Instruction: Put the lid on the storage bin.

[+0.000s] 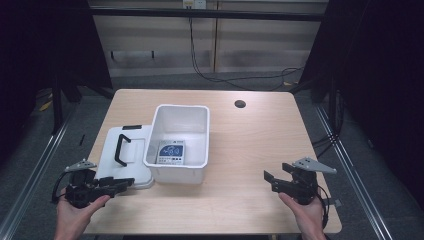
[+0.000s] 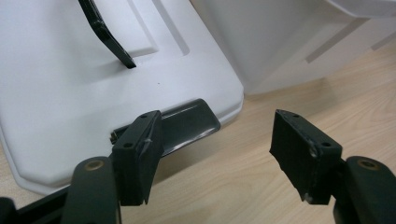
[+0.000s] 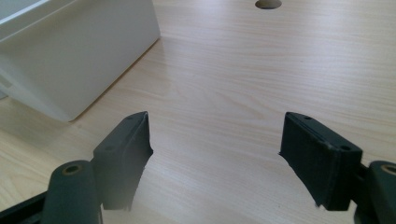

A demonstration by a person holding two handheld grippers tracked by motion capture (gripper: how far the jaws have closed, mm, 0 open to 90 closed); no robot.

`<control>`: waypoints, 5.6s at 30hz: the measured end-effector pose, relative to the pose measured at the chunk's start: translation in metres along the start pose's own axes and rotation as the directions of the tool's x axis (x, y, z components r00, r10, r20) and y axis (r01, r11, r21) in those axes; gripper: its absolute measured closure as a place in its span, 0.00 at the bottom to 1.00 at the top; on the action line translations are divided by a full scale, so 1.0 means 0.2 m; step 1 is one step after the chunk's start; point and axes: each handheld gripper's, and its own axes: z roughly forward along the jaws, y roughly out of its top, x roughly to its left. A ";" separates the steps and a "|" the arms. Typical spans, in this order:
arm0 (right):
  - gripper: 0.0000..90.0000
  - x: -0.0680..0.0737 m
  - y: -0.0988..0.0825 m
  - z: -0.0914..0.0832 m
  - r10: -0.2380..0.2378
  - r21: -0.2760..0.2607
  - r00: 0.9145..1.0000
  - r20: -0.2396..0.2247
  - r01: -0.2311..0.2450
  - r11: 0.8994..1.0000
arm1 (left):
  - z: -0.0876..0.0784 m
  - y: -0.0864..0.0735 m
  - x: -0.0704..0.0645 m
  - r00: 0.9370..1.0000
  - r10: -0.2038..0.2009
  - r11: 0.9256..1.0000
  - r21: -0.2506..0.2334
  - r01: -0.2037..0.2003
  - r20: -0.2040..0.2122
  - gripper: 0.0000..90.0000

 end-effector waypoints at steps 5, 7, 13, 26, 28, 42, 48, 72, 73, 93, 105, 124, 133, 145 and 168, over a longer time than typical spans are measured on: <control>0.26 0.01 -0.01 0.01 -0.008 0.017 1.000 -0.018 0.008 1.000 | -0.01 0.01 0.01 1.000 -0.010 1.000 -0.009 0.010 0.013 0.48; 0.25 0.01 -0.01 0.01 -0.007 0.022 1.000 -0.020 0.007 1.000 | -0.01 0.01 0.01 1.000 -0.016 1.000 -0.008 0.016 0.027 0.47; 0.20 0.06 -0.03 0.02 -0.059 0.068 0.997 -0.049 0.062 0.996 | -0.02 0.04 0.00 1.000 -0.009 0.999 0.038 0.009 0.003 0.43; 0.19 0.06 -0.03 0.01 -0.062 0.043 0.996 -0.067 0.065 0.997 | -0.09 0.24 -0.02 1.000 0.006 0.998 0.068 -0.006 0.004 0.55; 0.19 0.05 -0.03 0.01 -0.062 0.045 0.996 -0.068 0.065 0.997 | -0.09 0.26 -0.02 1.000 0.005 0.998 0.068 -0.006 0.008 0.56; 0.24 0.06 -0.03 0.03 -0.079 0.083 0.993 -0.090 0.087 0.993 | -0.08 0.43 0.04 0.998 -0.018 0.988 0.155 0.028 -0.063 0.62; 0.24 0.06 -0.03 0.02 -0.078 0.088 0.992 -0.097 0.087 0.992 | -0.04 0.51 0.06 0.992 0.001 0.979 0.202 0.025 -0.128 0.58; 0.23 0.07 -0.03 0.03 -0.091 0.101 0.991 -0.096 0.100 0.990 | 0.13 0.68 0.19 0.974 -0.089 0.925 0.346 0.159 -0.211 0.63; 0.23 0.07 -0.03 0.03 -0.091 0.101 0.991 -0.096 0.100 0.990 | 0.13 0.68 0.19 0.974 -0.089 0.925 0.346 0.159 -0.211 0.64; 0.23 0.07 -0.03 0.05 -0.092 0.117 0.990 -0.108 0.104 0.988 | 0.30 0.73 0.23 0.931 -0.113 0.875 0.409 0.258 -0.347 0.77; 0.22 0.07 -0.04 0.06 -0.094 0.132 0.989 -0.116 0.109 0.985 | 0.39 0.76 0.24 0.907 -0.138 0.857 0.412 0.310 -0.397 0.80; 0.22 0.07 -0.04 0.07 -0.094 0.142 0.988 -0.125 0.112 0.983 | 0.48 0.74 0.24 0.907 -0.168 0.843 0.421 0.335 -0.386 0.90; 0.22 0.08 -0.04 0.07 -0.094 0.152 0.988 -0.125 0.112 0.982 | 0.48 0.75 0.24 0.899 -0.199 0.829 0.423 0.367 -0.390 0.93; 0.21 0.08 -0.04 0.07 -0.092 0.156 0.988 -0.128 0.112 0.981 | 0.45 0.75 0.25 0.909 -0.164 0.829 0.445 0.337 -0.383 0.94; 0.21 0.08 -0.04 0.08 -0.100 0.164 0.987 -0.128 0.121 0.979 | 0.29 0.84 0.18 0.922 -0.111 0.840 0.461 0.287 -0.371 0.94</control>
